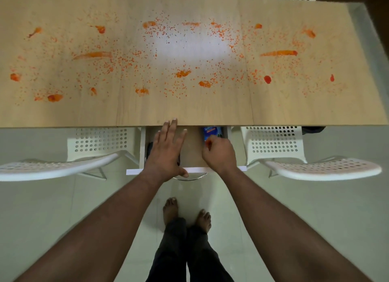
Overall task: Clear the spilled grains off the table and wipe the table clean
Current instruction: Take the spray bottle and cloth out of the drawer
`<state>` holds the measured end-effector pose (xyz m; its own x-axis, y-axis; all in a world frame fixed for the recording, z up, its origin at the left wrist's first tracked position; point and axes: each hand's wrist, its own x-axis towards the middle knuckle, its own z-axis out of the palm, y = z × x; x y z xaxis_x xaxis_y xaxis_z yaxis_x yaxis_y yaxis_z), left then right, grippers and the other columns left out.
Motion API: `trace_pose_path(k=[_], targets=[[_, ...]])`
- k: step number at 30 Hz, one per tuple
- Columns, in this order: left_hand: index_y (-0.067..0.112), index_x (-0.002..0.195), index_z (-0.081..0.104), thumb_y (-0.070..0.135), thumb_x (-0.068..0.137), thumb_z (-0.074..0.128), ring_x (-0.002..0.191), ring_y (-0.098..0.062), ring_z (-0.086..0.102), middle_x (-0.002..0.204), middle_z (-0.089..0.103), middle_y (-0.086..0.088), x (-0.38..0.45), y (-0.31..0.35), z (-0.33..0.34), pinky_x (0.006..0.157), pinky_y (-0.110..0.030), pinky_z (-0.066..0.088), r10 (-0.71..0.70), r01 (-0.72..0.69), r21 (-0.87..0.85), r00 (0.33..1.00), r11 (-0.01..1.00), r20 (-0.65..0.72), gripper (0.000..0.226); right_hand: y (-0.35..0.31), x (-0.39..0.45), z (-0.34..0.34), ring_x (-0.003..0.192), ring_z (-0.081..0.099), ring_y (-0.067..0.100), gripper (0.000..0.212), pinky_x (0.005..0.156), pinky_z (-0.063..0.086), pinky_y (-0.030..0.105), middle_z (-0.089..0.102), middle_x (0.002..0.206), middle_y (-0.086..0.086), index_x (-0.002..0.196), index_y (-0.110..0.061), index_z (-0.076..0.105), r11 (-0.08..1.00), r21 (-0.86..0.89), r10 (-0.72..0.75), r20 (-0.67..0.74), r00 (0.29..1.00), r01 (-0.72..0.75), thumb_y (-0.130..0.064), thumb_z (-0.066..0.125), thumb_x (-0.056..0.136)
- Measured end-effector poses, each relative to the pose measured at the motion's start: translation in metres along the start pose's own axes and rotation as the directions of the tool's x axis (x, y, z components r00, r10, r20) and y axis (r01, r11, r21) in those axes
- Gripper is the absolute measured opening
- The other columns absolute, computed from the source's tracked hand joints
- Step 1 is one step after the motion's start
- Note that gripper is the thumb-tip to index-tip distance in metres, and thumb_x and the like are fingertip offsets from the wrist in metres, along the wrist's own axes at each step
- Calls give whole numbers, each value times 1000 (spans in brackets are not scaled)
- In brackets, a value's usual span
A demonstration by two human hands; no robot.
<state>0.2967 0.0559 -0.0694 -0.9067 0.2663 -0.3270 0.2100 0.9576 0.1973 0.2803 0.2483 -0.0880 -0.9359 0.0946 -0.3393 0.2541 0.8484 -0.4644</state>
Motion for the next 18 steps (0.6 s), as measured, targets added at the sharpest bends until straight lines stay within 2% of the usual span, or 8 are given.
trace_pose_path(k=[3,6,8,10,12,14,16,18], targets=[[24,167,-12,71,56,91,153,-30,-38,165,-43,-7,9,-1,-1,130,-55,-6,-5,3,28,998,1000,63,158,0,33,5,107,64,34,35,80,49,35,65,118,15,119,-5,63,992,-83,97,28,995,-94,-21,68,88],[22,167,-15,71,57,90,152,-30,-41,162,-47,-7,11,1,-1,129,-58,-5,-8,5,39,997,999,72,160,-6,49,18,107,61,34,35,76,44,34,63,121,19,120,-4,63,956,-287,73,66,995,-51,-28,64,95],[21,166,-16,70,58,91,151,-30,-42,161,-49,-7,6,3,0,129,-60,-3,-10,7,40,997,999,79,160,-12,53,33,110,59,35,41,76,45,36,60,128,22,128,-3,61,920,-386,90,58,994,-61,-30,61,97],[21,166,-17,68,56,92,150,-32,-43,160,-50,-10,-4,4,8,129,-61,-3,3,-8,58,995,998,97,162,-15,54,45,117,55,36,57,82,51,37,50,142,27,144,1,48,896,-423,163,33,986,-134,-31,60,98],[24,165,-19,72,57,90,148,-33,-45,158,-52,-11,-17,4,20,128,-62,-4,6,-13,44,988,999,153,161,-16,50,49,120,54,34,72,85,53,37,45,143,25,150,3,36,905,-364,239,1,971,-222,-36,62,96],[25,165,-21,83,65,77,148,-32,-47,158,-52,-11,-31,6,32,129,-60,-6,-7,9,-12,985,1000,170,151,-10,45,48,118,57,31,90,82,54,36,47,138,20,151,1,32,916,-294,286,4,958,-273,-43,73,84],[25,168,-10,90,76,57,151,-26,-42,163,-46,-7,-37,11,34,130,-56,-4,2,10,-126,995,992,95,131,-5,38,45,116,60,30,104,76,52,35,51,133,16,148,-3,33,922,-269,304,60,951,-277,-49,84,70],[24,169,4,85,83,52,155,-20,-35,168,-37,-3,-35,13,28,131,-52,2,7,-5,-207,1000,978,10,116,0,33,47,116,61,31,107,74,50,36,53,132,15,146,-6,36,920,-283,310,106,945,-270,-55,86,65]])
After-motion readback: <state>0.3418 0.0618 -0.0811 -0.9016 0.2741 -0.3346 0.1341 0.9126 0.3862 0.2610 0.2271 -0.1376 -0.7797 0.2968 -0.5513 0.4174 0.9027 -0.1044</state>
